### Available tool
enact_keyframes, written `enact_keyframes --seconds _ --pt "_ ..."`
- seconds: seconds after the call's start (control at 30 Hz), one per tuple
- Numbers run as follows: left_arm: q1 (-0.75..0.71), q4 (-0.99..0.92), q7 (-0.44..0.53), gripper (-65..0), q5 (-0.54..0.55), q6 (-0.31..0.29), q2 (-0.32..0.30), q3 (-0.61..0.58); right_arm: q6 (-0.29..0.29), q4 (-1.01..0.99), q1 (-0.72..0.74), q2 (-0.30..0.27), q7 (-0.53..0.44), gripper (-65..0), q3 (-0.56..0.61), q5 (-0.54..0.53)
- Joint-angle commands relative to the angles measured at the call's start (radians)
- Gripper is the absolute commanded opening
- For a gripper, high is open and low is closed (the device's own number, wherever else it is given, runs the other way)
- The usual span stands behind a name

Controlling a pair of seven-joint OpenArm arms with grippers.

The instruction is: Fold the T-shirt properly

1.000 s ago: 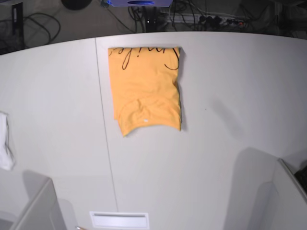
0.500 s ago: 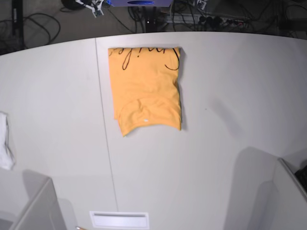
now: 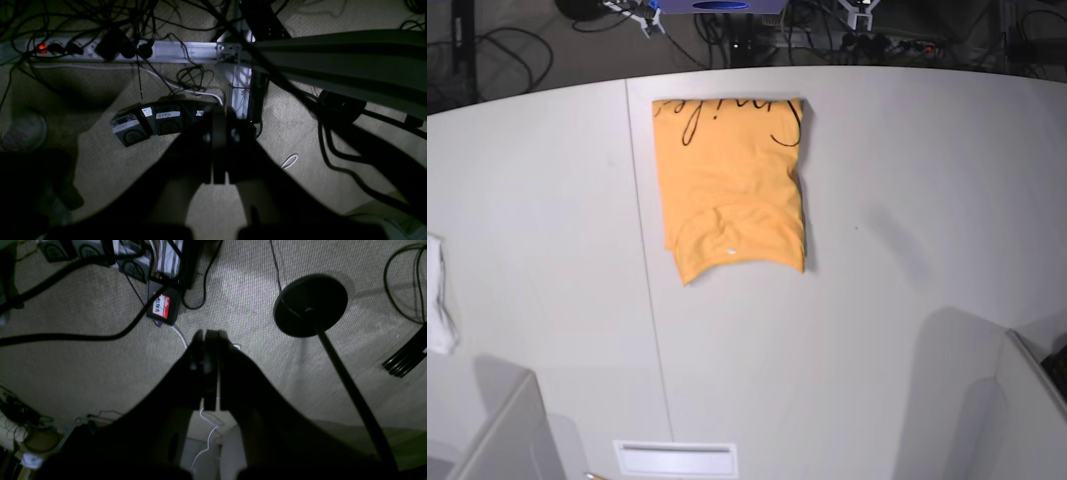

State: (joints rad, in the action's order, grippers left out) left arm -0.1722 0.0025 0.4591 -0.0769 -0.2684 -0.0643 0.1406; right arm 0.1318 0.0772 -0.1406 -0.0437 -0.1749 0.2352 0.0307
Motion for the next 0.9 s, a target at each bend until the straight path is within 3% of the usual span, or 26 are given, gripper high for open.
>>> enact_keyframes --seconds 0.0,0.23,0.87 --pt "-0.01 -0.002 0.011 -65.0 0.002 -0.006 -0.002 0.003 0.004 0.008 -0.023 0.003 -0.007 -65.0 -0.001 -0.002" --pt "-0.017 0.043 0.004 -65.0 0.006 -0.006 -0.002 0.007 0.004 0.0 -0.054 0.009 -0.183 -65.0 0.003 -0.001" --pt "-0.013 0.043 0.002 -65.0 0.007 0.002 0.002 0.009 0.004 0.008 -0.054 0.0 -0.188 -65.0 -0.003 -0.002"
